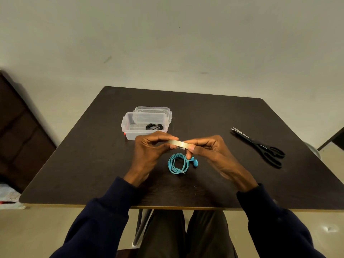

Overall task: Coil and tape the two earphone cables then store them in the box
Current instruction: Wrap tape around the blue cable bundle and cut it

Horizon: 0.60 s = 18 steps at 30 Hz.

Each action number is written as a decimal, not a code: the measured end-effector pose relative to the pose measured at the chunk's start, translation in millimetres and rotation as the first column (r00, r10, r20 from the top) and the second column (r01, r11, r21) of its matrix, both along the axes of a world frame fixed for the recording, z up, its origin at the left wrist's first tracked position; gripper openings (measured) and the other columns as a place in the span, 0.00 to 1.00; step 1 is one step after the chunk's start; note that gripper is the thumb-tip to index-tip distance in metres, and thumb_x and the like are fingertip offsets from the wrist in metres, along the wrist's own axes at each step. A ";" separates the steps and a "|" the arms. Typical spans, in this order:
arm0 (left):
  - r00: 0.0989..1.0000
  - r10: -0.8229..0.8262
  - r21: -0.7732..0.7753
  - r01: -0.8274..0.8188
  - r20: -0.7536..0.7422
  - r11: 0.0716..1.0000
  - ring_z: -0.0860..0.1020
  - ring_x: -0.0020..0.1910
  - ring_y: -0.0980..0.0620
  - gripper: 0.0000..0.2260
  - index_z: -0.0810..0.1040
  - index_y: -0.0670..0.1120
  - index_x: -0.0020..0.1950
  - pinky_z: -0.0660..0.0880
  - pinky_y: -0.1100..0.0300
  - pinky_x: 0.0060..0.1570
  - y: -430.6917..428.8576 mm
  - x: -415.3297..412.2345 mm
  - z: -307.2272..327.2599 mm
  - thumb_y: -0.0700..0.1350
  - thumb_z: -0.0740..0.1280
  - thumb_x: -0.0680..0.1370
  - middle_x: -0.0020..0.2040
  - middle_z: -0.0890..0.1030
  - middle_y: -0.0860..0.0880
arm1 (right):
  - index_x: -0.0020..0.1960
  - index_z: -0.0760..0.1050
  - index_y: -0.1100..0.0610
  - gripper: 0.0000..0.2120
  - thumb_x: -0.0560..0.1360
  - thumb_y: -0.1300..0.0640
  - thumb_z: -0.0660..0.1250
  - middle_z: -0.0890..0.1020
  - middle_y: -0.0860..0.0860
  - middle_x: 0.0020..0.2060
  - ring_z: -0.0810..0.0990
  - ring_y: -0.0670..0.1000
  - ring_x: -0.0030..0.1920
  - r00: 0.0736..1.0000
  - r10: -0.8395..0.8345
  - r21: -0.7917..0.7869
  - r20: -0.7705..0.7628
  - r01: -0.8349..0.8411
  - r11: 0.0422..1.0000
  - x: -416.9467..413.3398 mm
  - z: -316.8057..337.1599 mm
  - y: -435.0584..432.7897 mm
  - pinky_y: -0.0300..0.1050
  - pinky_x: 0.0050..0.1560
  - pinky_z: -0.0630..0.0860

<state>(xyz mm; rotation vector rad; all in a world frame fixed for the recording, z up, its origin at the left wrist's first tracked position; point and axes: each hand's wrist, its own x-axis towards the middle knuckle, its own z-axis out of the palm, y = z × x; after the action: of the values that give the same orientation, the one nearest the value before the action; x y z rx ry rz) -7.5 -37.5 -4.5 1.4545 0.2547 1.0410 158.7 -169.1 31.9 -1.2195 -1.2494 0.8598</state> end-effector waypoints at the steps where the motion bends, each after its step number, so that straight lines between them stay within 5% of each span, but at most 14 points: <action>1: 1.000 -0.011 -0.024 0.011 0.005 1.000 0.84 0.51 0.40 0.11 0.86 0.38 0.51 0.83 0.46 0.50 1.1 0.0 -1.3 0.39 0.77 0.70 0.48 0.85 0.41 | 0.58 0.82 0.60 0.13 0.76 0.57 0.68 0.86 0.56 0.40 0.84 0.51 0.43 1.000 0.007 -0.003 -0.013 -0.007 1.000 -0.4 0.1 0.1 0.43 0.51 0.79; 9: 0.993 -0.120 -0.150 0.119 0.002 0.982 0.83 0.55 0.36 0.09 0.84 0.38 0.55 0.82 0.39 0.52 13.3 -7.5 -8.6 0.36 0.73 0.75 0.54 0.85 0.38 | 0.58 0.83 0.58 0.11 0.77 0.60 0.67 0.85 0.56 0.40 0.84 0.53 0.43 1.000 0.017 0.004 -0.022 -0.017 1.000 -1.7 0.8 3.1 0.46 0.54 0.80; 11: 0.996 -0.089 -0.051 0.088 -0.022 0.995 0.83 0.57 0.39 0.10 0.84 0.39 0.56 0.81 0.40 0.55 14.8 -7.7 -5.6 0.35 0.73 0.75 0.55 0.85 0.41 | 0.57 0.82 0.61 0.11 0.76 0.59 0.69 0.86 0.55 0.39 0.85 0.52 0.41 0.998 -0.042 0.026 0.054 0.040 0.999 -2.2 1.0 3.6 0.42 0.49 0.80; 14: 0.996 0.048 0.294 -0.023 -0.078 0.956 0.82 0.58 0.46 0.12 0.85 0.46 0.56 0.79 0.52 0.60 14.6 -6.7 1.3 0.40 0.76 0.73 0.54 0.86 0.49 | 0.55 0.84 0.59 0.09 0.75 0.60 0.71 0.86 0.54 0.38 0.85 0.50 0.39 0.980 -0.136 0.028 0.147 0.133 0.991 -4.9 1.3 6.3 0.40 0.45 0.81; 18: 0.981 0.139 0.402 -0.074 -0.133 0.913 0.83 0.52 0.52 0.11 0.85 0.46 0.54 0.78 0.65 0.53 6.6 -4.1 6.5 0.45 0.76 0.73 0.50 0.85 0.49 | 0.52 0.85 0.55 0.07 0.74 0.57 0.73 0.87 0.51 0.39 0.86 0.52 0.38 0.963 -0.161 0.066 0.214 0.150 0.986 -13.0 1.8 9.8 0.43 0.43 0.83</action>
<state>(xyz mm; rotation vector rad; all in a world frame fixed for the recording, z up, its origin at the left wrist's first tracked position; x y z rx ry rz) -11.6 -30.9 2.0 1.9134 0.2492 1.1089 145.7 -159.3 33.6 -1.3812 -1.3211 0.5881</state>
